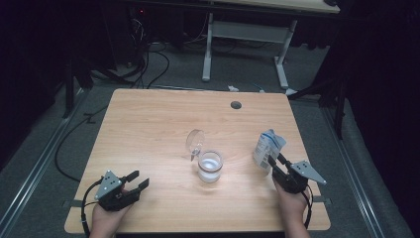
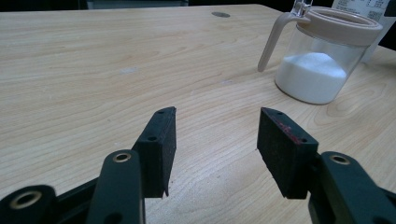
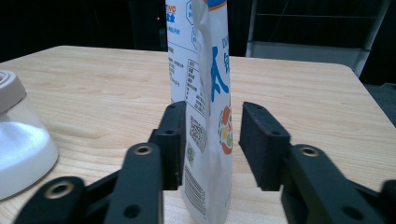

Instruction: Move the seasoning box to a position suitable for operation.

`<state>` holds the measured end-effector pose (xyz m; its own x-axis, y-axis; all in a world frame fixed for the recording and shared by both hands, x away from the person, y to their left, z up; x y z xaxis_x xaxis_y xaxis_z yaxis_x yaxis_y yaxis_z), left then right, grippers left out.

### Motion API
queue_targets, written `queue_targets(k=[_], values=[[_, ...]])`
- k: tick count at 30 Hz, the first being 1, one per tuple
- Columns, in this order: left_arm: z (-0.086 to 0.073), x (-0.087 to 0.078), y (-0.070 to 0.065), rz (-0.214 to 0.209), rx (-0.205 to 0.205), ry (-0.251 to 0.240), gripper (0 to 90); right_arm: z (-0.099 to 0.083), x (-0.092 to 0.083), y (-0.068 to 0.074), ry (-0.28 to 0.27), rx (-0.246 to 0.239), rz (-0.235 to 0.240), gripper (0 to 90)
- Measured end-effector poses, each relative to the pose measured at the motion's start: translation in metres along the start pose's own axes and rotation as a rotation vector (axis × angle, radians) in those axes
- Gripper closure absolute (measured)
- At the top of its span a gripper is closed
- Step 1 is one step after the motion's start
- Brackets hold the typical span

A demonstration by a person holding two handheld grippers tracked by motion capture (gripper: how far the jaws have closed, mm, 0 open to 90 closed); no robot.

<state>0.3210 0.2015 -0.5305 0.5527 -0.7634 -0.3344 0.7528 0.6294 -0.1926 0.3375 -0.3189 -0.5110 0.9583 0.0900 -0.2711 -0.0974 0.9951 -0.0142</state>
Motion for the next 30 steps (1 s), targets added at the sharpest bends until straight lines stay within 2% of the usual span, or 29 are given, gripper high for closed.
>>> queue_targets(k=[5,10,18,22,26,30], values=[[0.0,0.0,0.0,0.001,0.0,0.002,47.8,-0.001,0.001,0.0,0.01,-0.015,-0.016,51.0],[-0.001,0.001,0.0,0.0,-0.001,0.006,47.8,0.0,0.0,0.0,-0.001,-0.026,-0.037,43.3],[-0.001,0.0,0.0,-0.003,-0.002,0.006,47.8,0.0,0.0,0.006,0.035,-0.05,-0.052,28.9],[-0.002,0.002,0.001,-0.008,-0.001,0.014,47.7,-0.001,-0.003,0.009,0.048,-0.058,-0.056,27.1],[-0.002,0.004,-0.001,0.006,0.017,0.023,47.1,-0.004,-0.009,0.01,0.068,-0.043,-0.04,25.8],[-0.004,0.007,-0.004,0.019,0.031,0.039,47.3,-0.01,-0.018,0.014,0.081,-0.058,-0.034,25.7]])
Point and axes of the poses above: each handheld gripper's, and its own axes: x roughly forward along the jaws, z roughly out of its top, y roughly to its left, the point moved 2 cm from there along x, roughly forward along the jaws, and after that the axes turned 11 degrees about -z, right-handed, at the moved point
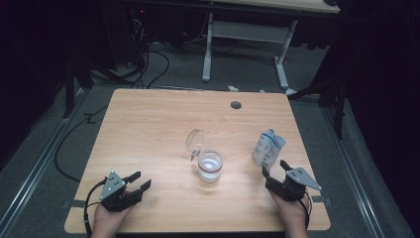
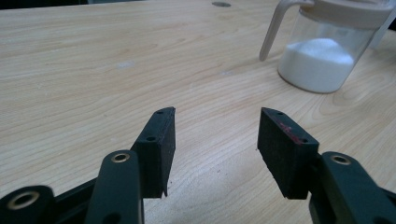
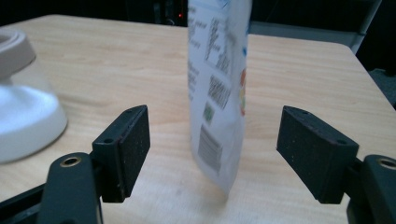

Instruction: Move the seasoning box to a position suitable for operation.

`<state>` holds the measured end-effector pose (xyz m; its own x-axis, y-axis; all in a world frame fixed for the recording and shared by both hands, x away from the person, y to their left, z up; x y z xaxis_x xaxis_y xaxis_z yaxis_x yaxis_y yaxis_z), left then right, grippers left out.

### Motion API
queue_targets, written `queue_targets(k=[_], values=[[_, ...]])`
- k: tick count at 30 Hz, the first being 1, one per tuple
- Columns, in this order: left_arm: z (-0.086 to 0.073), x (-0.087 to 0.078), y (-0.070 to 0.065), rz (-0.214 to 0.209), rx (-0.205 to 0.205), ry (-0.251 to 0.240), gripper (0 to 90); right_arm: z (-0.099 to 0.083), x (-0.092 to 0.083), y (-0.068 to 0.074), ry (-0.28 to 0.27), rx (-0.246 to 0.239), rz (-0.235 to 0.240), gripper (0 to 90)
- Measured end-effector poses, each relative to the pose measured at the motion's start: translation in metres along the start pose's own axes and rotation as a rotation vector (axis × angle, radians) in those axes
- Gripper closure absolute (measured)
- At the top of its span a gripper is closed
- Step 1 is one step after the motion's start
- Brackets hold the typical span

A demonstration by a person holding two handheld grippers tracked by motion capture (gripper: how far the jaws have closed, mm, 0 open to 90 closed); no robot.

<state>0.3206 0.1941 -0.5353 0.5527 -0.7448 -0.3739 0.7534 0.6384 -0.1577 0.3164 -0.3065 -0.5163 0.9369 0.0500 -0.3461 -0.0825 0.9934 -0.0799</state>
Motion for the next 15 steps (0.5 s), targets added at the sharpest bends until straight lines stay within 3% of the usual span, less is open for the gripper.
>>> queue_targets(k=[11,15], values=[[0.0,0.007,-0.007,0.017,0.002,0.014,52.1,-0.012,-0.014,0.017,0.033,-0.009,0.031,29.3],[0.001,0.008,-0.011,0.052,0.014,0.004,53.2,-0.013,-0.015,0.028,0.046,-0.002,0.06,34.1]])
Point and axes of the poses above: each handheld gripper's, and its own axes: x roughly forward along the jaws, z roughly out of its top, y roughly to its left, the point moved 2 cm from there along x, roughly forward along the jaws, and after that the axes turned 11 degrees about -z, right-handed, at the moved point
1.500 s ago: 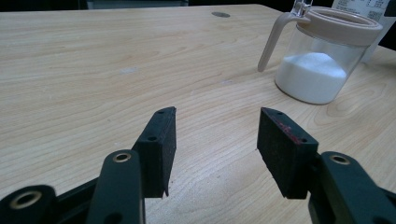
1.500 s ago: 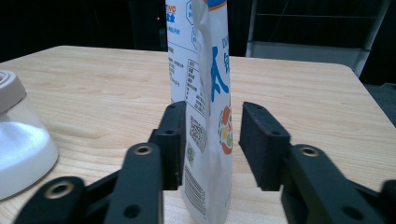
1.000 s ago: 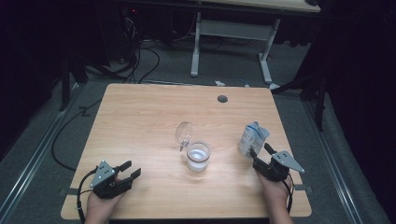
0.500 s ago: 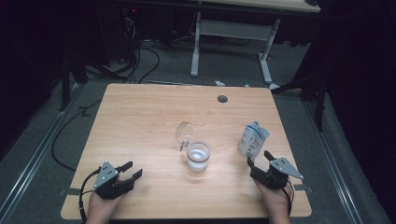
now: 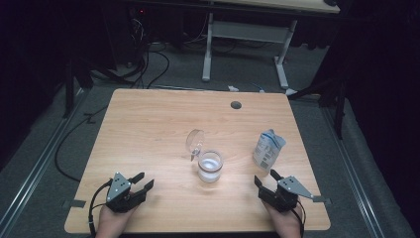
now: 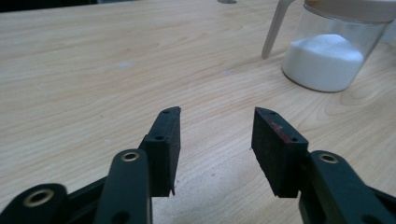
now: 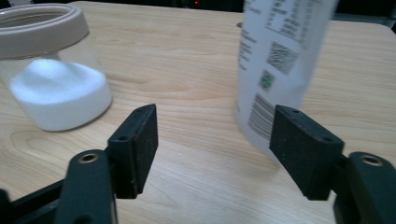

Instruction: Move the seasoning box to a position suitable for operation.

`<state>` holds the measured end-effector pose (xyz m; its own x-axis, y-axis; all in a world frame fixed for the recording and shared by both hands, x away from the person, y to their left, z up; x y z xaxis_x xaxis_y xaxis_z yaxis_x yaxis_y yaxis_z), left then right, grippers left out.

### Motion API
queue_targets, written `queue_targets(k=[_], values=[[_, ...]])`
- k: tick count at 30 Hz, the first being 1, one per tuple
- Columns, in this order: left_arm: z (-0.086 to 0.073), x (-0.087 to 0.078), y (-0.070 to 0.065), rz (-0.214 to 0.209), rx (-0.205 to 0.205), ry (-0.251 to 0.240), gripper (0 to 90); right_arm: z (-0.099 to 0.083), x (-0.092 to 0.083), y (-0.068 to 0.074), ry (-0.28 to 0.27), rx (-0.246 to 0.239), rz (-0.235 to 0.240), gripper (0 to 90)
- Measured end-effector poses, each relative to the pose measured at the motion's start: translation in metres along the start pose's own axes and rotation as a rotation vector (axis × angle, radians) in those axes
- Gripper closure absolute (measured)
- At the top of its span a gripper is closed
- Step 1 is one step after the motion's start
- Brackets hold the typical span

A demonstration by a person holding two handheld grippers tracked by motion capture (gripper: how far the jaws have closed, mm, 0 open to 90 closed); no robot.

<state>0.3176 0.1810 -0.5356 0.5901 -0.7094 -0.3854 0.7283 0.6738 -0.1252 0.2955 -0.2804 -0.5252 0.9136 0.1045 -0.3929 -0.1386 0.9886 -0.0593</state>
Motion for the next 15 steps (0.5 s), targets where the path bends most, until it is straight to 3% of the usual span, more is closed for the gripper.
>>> queue_targets(k=[3,6,8,12,15], values=[[0.002,0.003,-0.003,0.009,-0.001,0.006,53.8,0.002,0.003,0.012,0.01,-0.012,-0.005,36.7],[0.005,0.008,-0.004,-0.002,-0.026,0.013,53.8,0.005,0.007,0.027,0.014,-0.056,0.012,38.8],[0.009,0.01,-0.005,-0.009,-0.04,-0.002,54.1,0.009,0.013,0.038,0.018,-0.073,0.049,39.8],[0.019,0.019,-0.011,-0.026,-0.019,0.009,53.4,0.021,0.026,0.05,0.022,-0.129,0.076,42.0],[0.028,0.03,-0.012,-0.015,-0.011,0.031,53.7,0.027,0.034,0.053,0.026,-0.098,0.11,44.8]])
Point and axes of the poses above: each handheld gripper's, and its own axes: x roughly forward along the jaws, z roughly out of its top, y roughly to its left, the point moved 2 cm from there along x, roughly forward along the jaws, and after that the axes turned 11 degrees about -z, right-handed, at the moved point
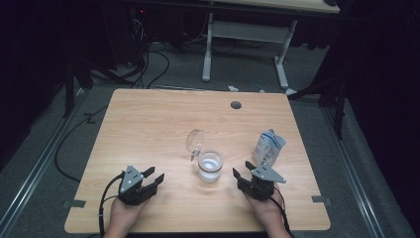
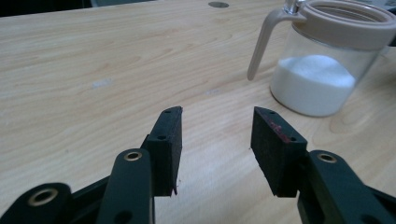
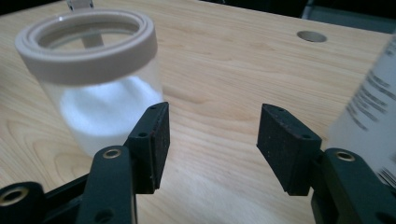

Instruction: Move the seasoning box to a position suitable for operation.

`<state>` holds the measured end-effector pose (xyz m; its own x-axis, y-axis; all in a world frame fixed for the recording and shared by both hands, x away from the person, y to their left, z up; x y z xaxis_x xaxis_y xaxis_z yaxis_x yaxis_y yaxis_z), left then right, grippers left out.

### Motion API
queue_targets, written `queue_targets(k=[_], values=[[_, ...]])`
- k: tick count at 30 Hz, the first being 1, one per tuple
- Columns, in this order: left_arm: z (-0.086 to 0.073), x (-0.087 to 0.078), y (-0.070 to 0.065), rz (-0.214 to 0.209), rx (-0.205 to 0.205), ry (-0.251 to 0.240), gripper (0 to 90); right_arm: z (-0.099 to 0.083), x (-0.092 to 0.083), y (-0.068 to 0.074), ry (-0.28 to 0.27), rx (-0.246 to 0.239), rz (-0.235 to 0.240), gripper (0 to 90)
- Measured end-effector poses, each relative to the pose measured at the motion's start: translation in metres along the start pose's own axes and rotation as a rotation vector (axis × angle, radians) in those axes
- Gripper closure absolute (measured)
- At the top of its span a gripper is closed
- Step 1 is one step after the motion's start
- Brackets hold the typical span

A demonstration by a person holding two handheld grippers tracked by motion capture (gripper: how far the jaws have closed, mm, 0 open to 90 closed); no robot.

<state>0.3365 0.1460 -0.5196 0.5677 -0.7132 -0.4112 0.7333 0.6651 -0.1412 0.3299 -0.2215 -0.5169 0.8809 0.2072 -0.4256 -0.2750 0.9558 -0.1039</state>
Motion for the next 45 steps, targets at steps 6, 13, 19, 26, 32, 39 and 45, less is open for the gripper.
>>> queue_targets(k=[6,13,19,26,32,39,45], values=[[0.025,0.026,0.001,0.014,-0.009,-0.021,59.7,0.006,0.014,0.004,-0.008,-0.019,0.002,56.0],[0.054,0.046,-0.004,0.015,-0.043,-0.076,73.4,0.003,0.015,0.016,0.0,-0.048,0.046,77.8],[0.069,0.053,-0.007,0.015,-0.047,-0.09,83.9,0.001,0.014,0.022,0.006,-0.089,0.059,86.0],[0.08,0.059,-0.008,0.009,-0.038,-0.081,90.0,0.001,0.013,0.028,0.002,-0.101,0.072,90.0],[0.094,0.061,-0.011,-0.004,-0.033,-0.102,90.0,0.001,0.012,0.036,-0.007,-0.123,0.09,90.0],[0.098,0.064,-0.021,-0.036,-0.025,-0.111,90.0,0.001,0.014,0.041,-0.005,-0.121,0.087,90.0],[0.097,0.067,-0.03,-0.064,-0.025,-0.117,90.0,0.001,0.013,0.041,-0.004,-0.127,0.083,90.0]])
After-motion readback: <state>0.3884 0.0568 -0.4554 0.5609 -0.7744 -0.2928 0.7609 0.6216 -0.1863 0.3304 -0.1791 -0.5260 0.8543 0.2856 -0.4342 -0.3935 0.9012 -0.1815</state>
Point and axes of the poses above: each handheld gripper's, and its own axes: x roughly forward along the jaws, z roughly out of its top, y roughly to its left, the point moved 2 cm from there along x, roughly forward along the jaws, and after that the axes turned 11 degrees about -z, right-handed, at the moved point
